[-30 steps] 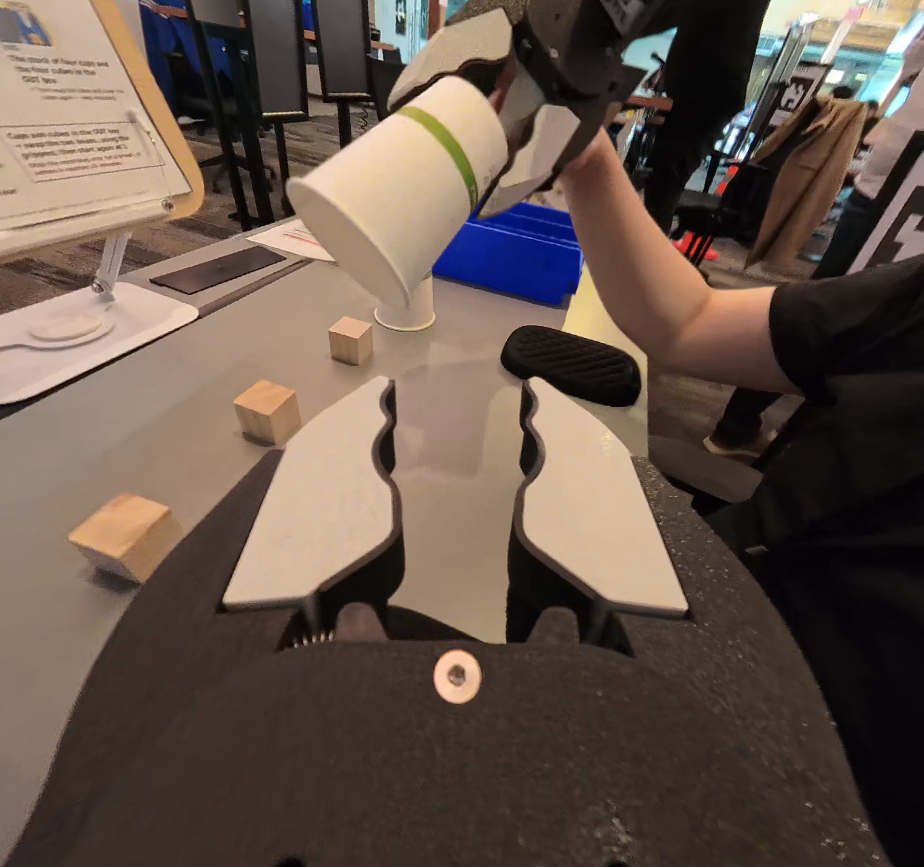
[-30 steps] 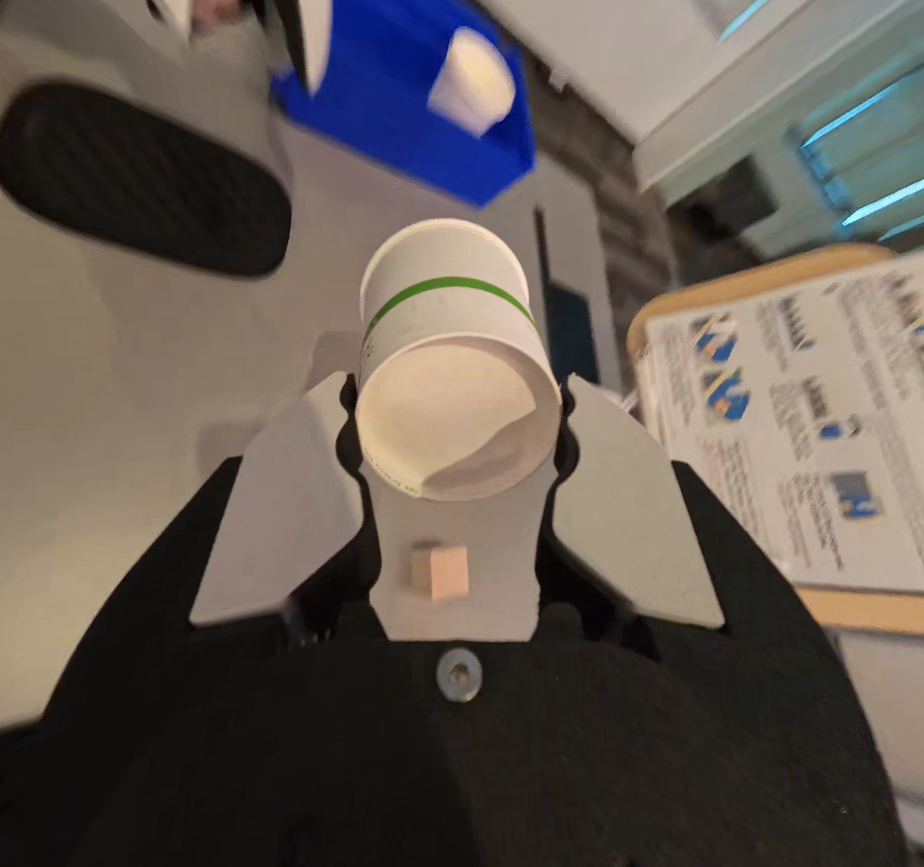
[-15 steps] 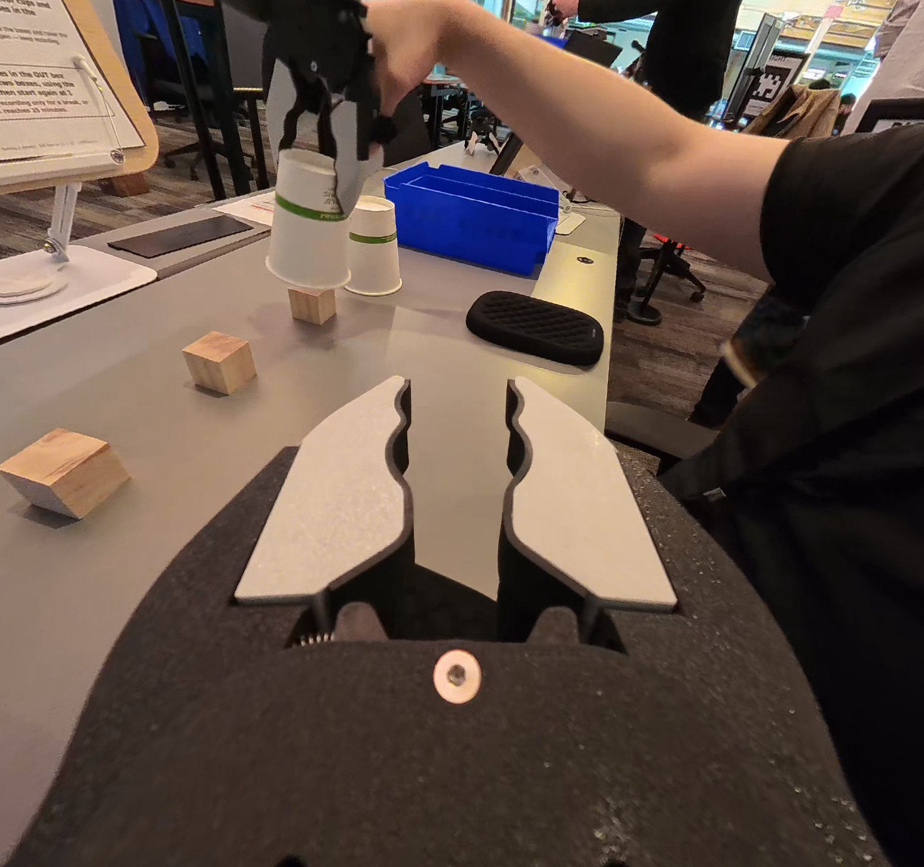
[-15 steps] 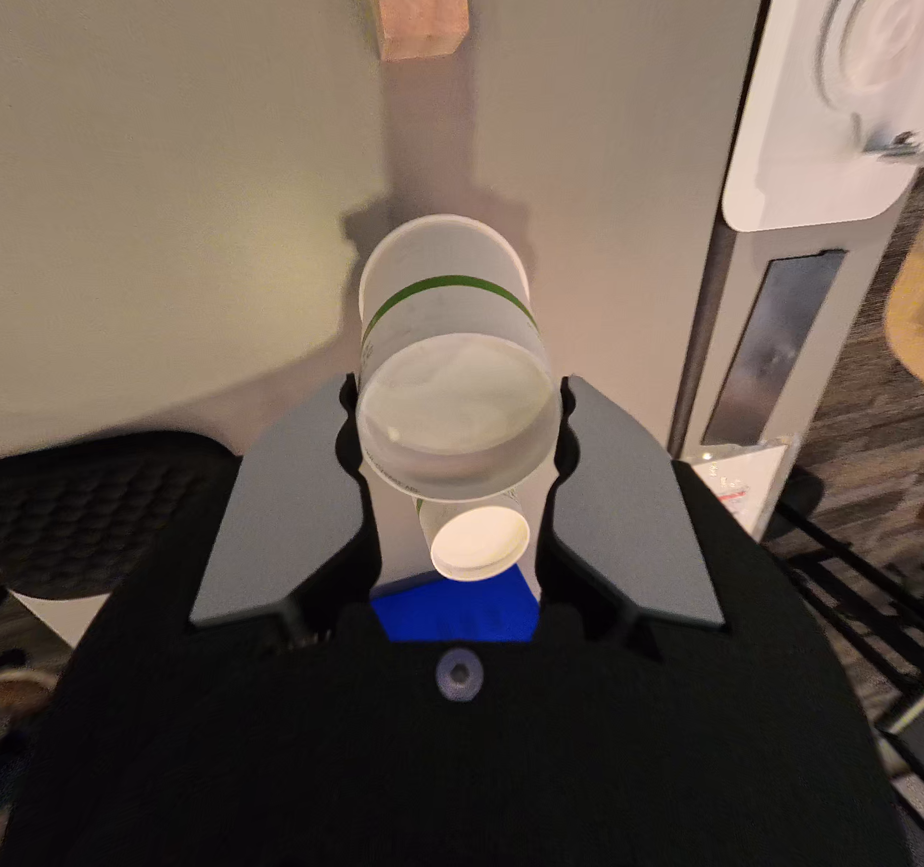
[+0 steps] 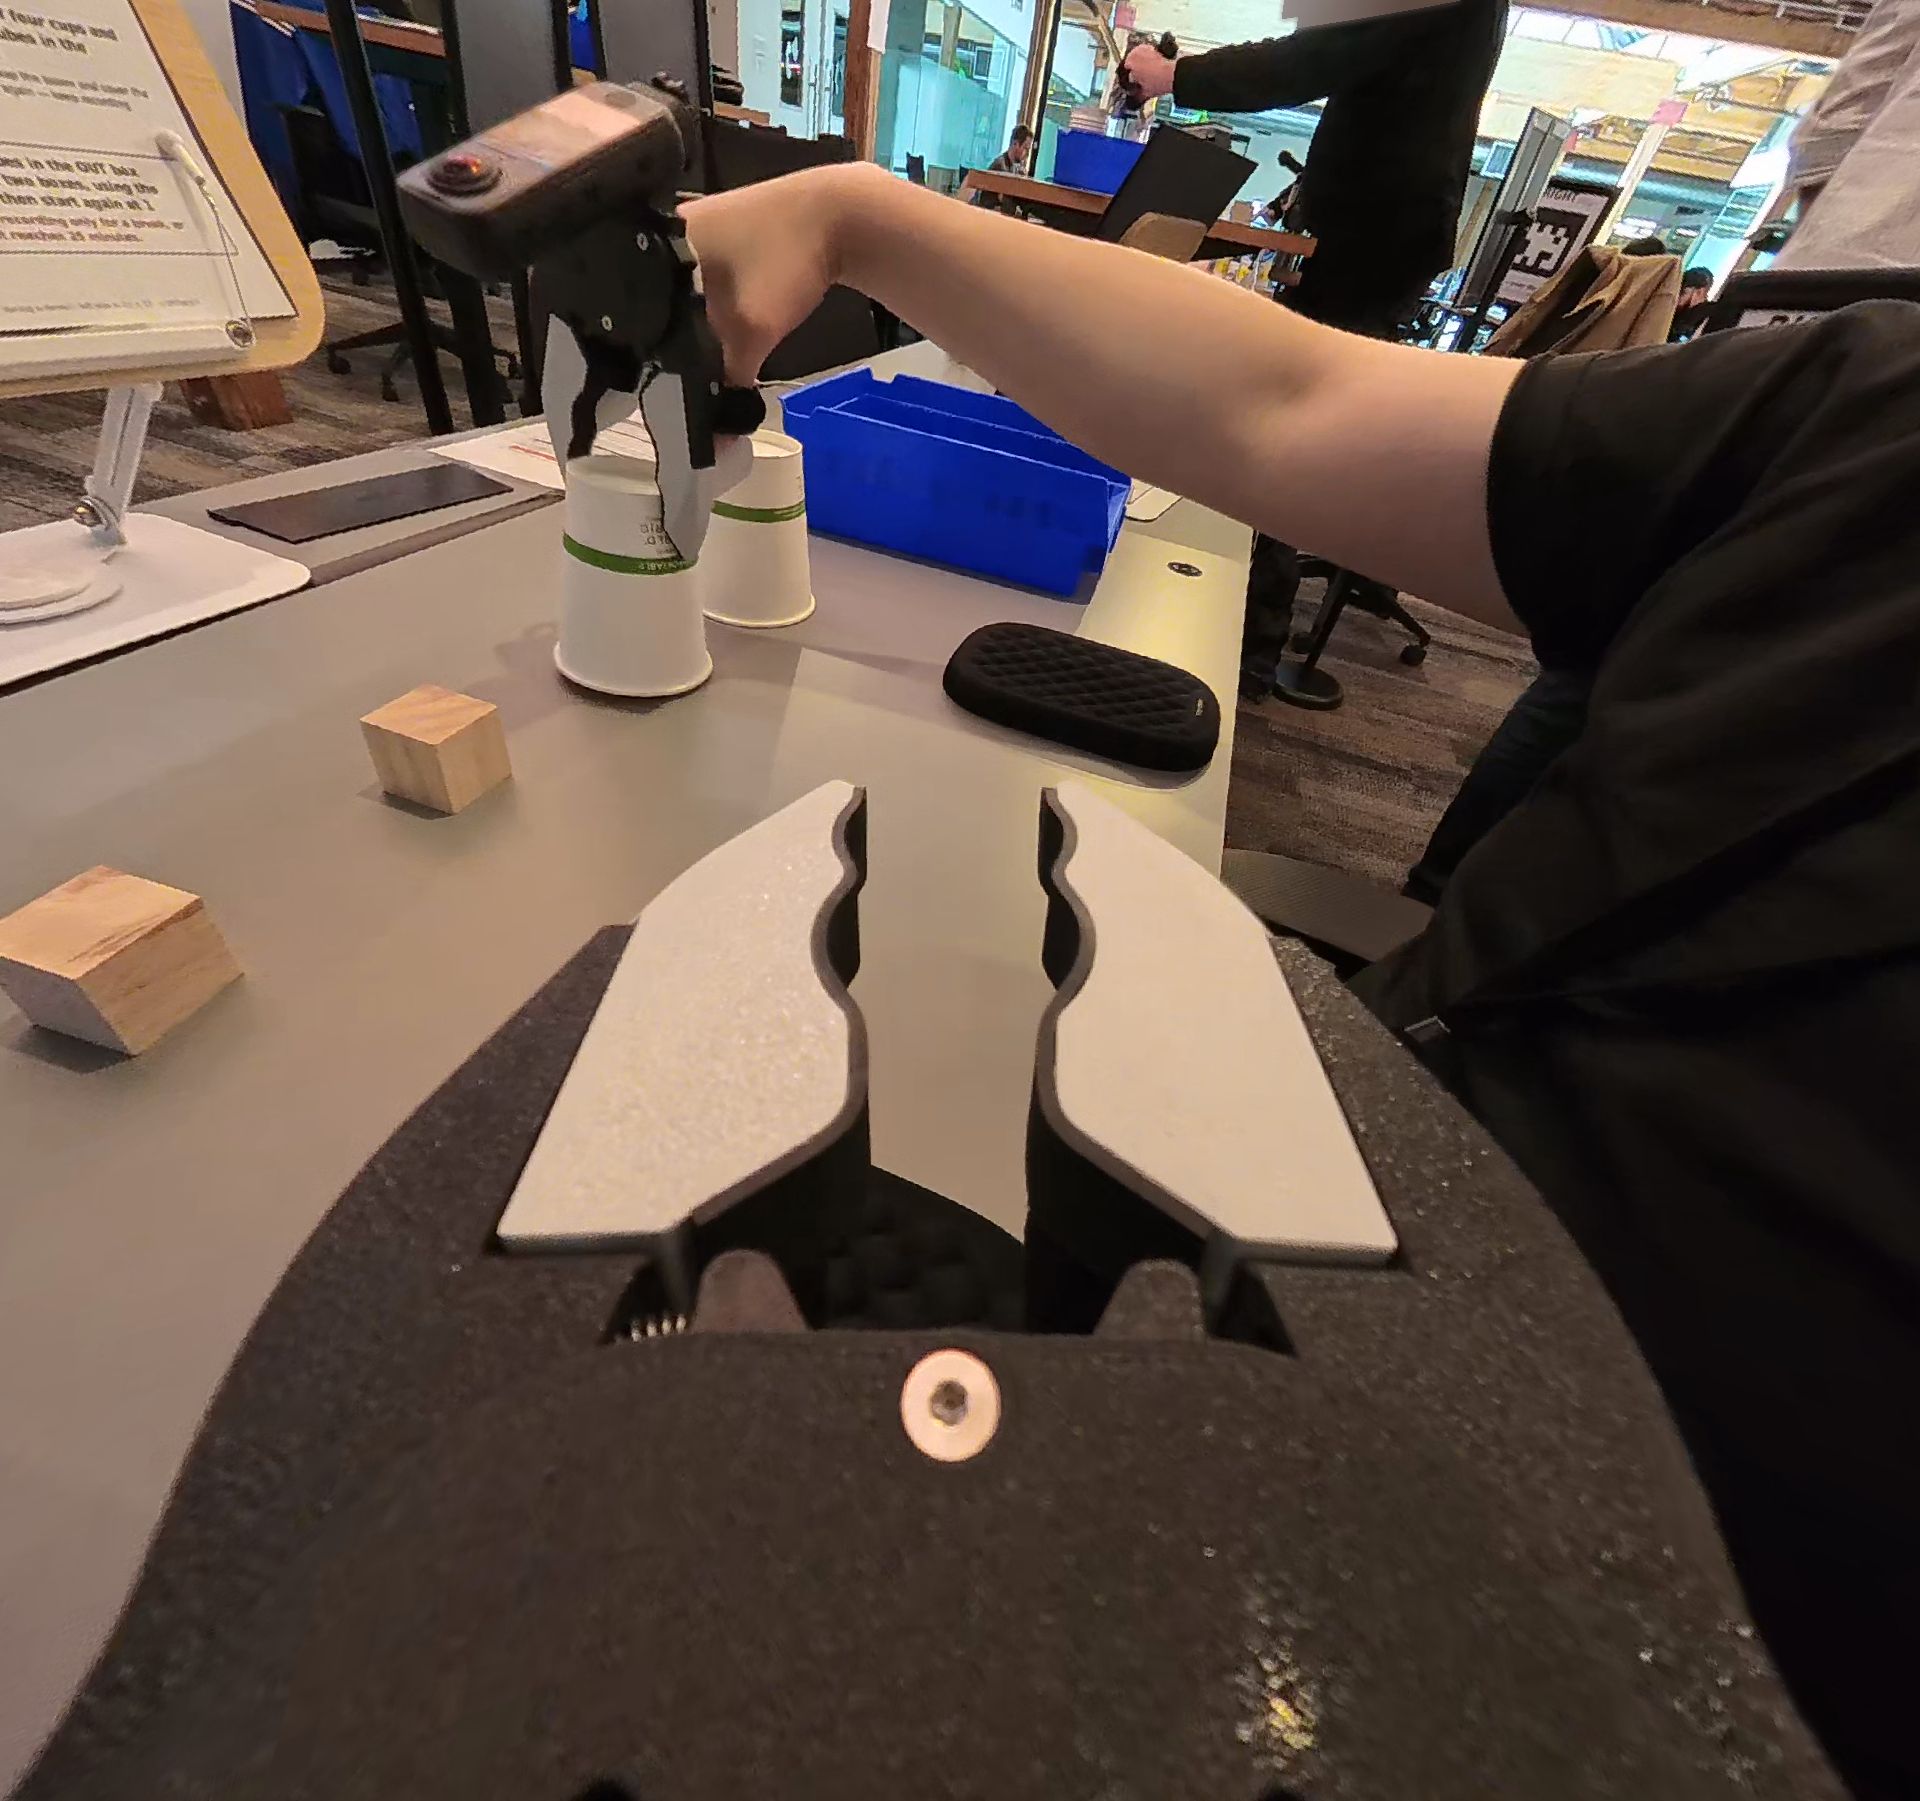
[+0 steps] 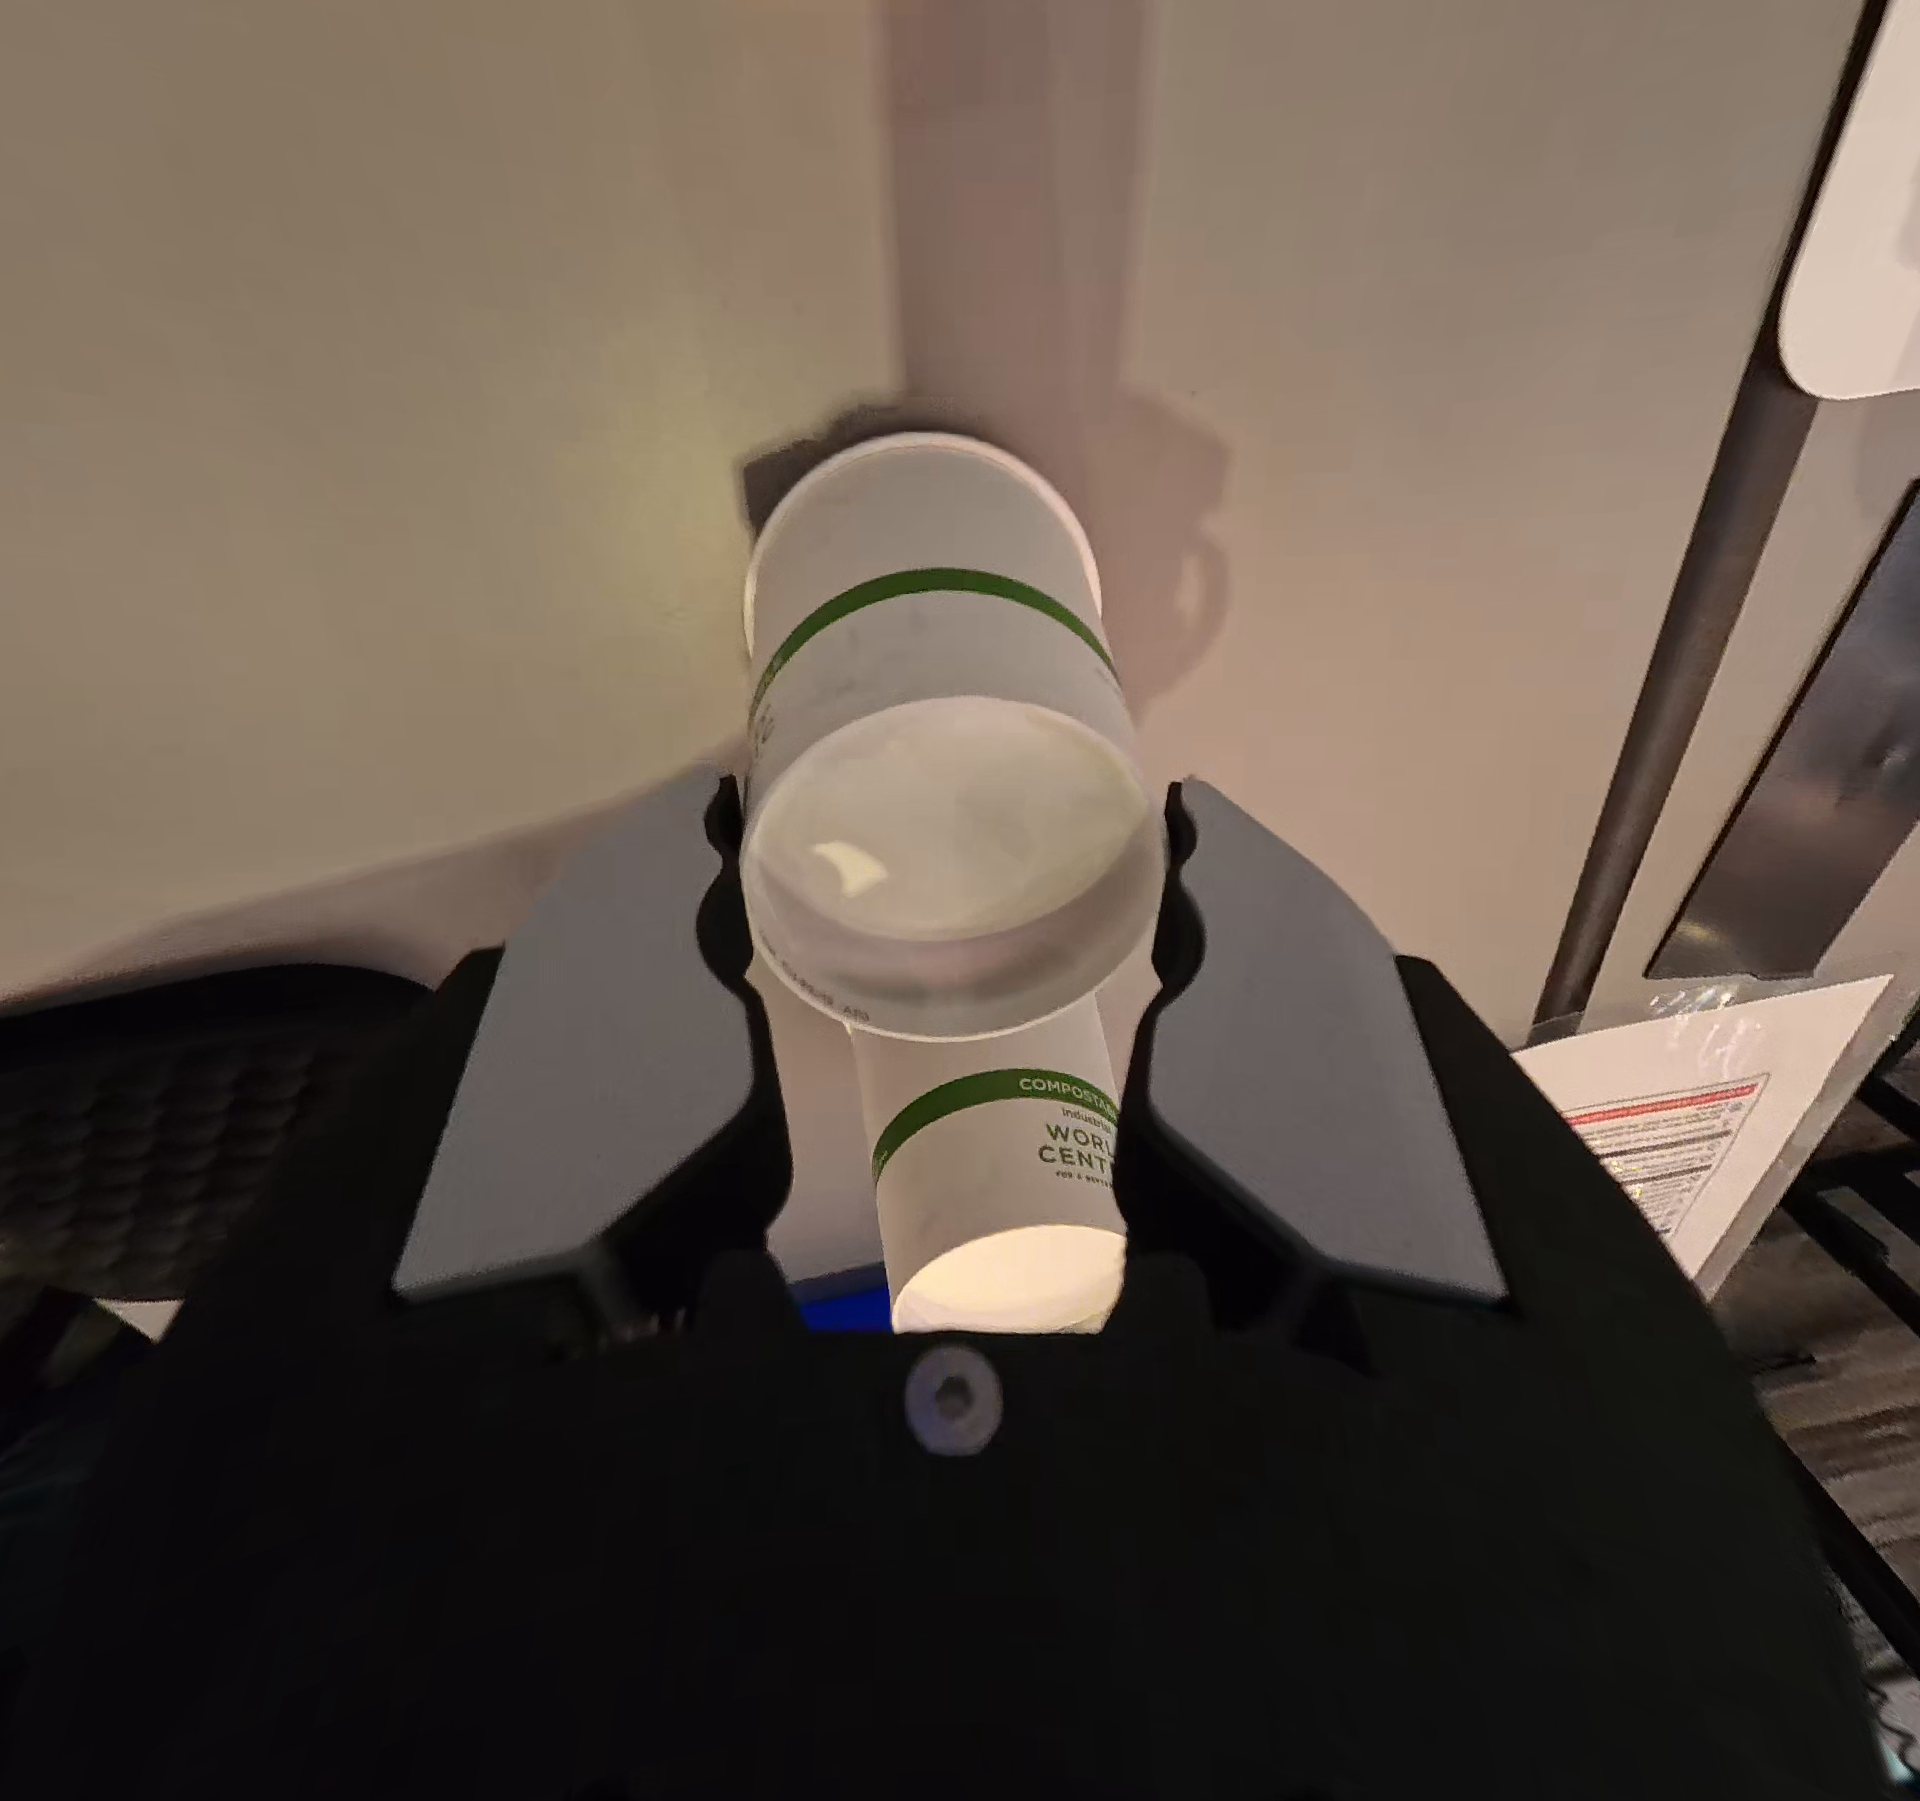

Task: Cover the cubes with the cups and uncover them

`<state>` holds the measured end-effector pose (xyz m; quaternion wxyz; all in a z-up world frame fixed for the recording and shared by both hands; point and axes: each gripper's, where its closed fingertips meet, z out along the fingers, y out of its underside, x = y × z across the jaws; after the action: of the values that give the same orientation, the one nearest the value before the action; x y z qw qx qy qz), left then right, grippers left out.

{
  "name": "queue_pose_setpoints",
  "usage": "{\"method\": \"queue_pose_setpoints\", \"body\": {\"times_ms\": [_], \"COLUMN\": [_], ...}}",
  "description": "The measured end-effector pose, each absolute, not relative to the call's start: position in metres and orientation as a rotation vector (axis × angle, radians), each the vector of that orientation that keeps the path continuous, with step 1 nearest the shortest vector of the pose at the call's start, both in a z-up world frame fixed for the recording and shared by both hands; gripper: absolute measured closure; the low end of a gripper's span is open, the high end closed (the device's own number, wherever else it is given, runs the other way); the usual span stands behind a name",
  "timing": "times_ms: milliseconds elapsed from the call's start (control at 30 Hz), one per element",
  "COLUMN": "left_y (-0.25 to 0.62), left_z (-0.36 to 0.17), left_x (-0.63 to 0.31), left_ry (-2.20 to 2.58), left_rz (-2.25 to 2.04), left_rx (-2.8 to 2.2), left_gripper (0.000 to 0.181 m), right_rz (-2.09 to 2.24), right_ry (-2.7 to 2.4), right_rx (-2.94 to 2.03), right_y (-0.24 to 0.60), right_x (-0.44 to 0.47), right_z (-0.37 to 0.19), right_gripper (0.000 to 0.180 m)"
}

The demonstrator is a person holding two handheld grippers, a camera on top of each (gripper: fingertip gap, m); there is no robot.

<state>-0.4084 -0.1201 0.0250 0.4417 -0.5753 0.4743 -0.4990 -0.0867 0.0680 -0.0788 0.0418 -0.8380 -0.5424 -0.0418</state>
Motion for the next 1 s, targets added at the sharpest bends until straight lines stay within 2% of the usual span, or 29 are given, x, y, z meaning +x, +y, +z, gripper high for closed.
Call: {"method": "queue_pose_setpoints", "body": {"times_ms": [200,300,500,733,1000], "left_y": [-0.104,-0.088,-0.019,0.082,0.149], "left_z": [0.023,0.028,0.052,0.052,0.023], "left_x": [-0.414,-0.426,-0.478,-0.555,-0.591], "left_ry": [1.162,1.155,1.077,1.112,1.202], "left_rz": [-1.194,-1.090,-0.776,-0.347,0.013], "left_rx": [-1.481,-1.517,-1.675,-1.930,-2.049], "left_gripper": [0.142,0.133,0.135,0.147,0.152], "right_rz": [-0.083,-0.062,-0.067,0.255,0.604], "right_ry": [-1.642,-1.588,-1.435,-1.189,-1.221], "right_rx": [-2.568,-2.559,-2.266,-1.810,-1.424], "right_y": [0.069,0.070,0.084,0.039,-0.041], "right_x": [-0.088,-0.091,-0.101,-0.140,-0.172], "right_z": [-0.082,-0.078,-0.027,0.072,0.111], "right_gripper": [0.103,0.092,0.085,0.093,0.106]}}
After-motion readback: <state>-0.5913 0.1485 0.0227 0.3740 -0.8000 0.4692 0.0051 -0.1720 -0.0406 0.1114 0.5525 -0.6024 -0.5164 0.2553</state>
